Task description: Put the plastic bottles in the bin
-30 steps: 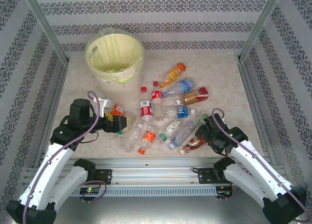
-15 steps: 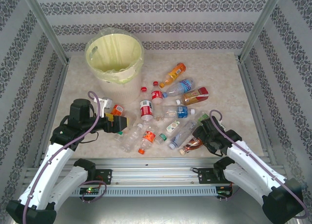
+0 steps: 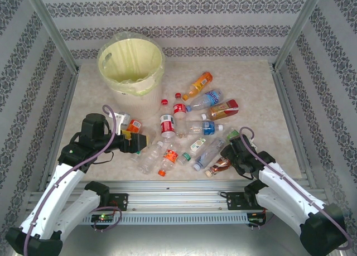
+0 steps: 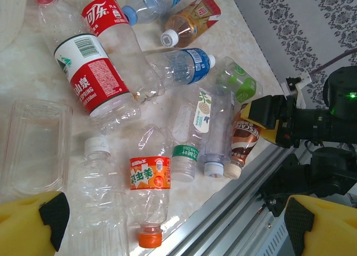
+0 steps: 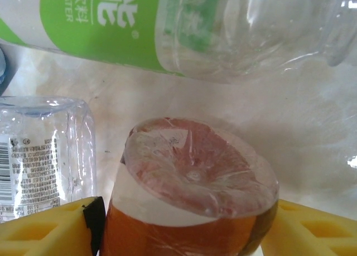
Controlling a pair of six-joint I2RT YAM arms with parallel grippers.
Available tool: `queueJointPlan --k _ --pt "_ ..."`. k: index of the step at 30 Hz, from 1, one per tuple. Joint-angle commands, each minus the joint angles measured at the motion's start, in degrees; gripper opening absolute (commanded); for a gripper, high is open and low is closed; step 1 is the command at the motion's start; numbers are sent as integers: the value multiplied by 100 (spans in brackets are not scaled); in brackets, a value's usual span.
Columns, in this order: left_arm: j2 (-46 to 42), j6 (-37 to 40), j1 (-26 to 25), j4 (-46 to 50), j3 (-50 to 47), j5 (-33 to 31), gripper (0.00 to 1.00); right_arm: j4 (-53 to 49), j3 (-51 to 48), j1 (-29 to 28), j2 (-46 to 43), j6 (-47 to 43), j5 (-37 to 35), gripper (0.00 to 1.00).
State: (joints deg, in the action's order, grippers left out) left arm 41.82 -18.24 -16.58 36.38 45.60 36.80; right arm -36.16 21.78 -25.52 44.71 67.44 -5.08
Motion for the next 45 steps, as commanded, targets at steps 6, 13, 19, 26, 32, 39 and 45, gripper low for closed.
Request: queueJointPlan --k 6,13,19,26,32,39,45 --pt "-52 48 -130 -81 -27 -292 100 155 -174 218 -206 -69 -72 62" --pt "10 31 -180 -30 11 -440 100 -28 -66 262 -385 -416 -164 49" --pt "-22 -226 -377 -32 50 -430 100 -380 368 267 -784 -1001 -239 49" --pt "-235 -1246 -619 -365 -84 -242 100 -238 1000 241 -947 -1672 310 48" --pt "-237 -2203 -1371 -1464 -311 -757 99 250 1740 24 -594 -1957 927 48" --pt "572 -2428 -2819 -2503 -232 -1893 100 763 2552 -608 81 -2099 1176 49" --pt "1759 -2428 -3595 -3518 129 -1959 98 979 3012 -1231 531 -2245 1168 50"
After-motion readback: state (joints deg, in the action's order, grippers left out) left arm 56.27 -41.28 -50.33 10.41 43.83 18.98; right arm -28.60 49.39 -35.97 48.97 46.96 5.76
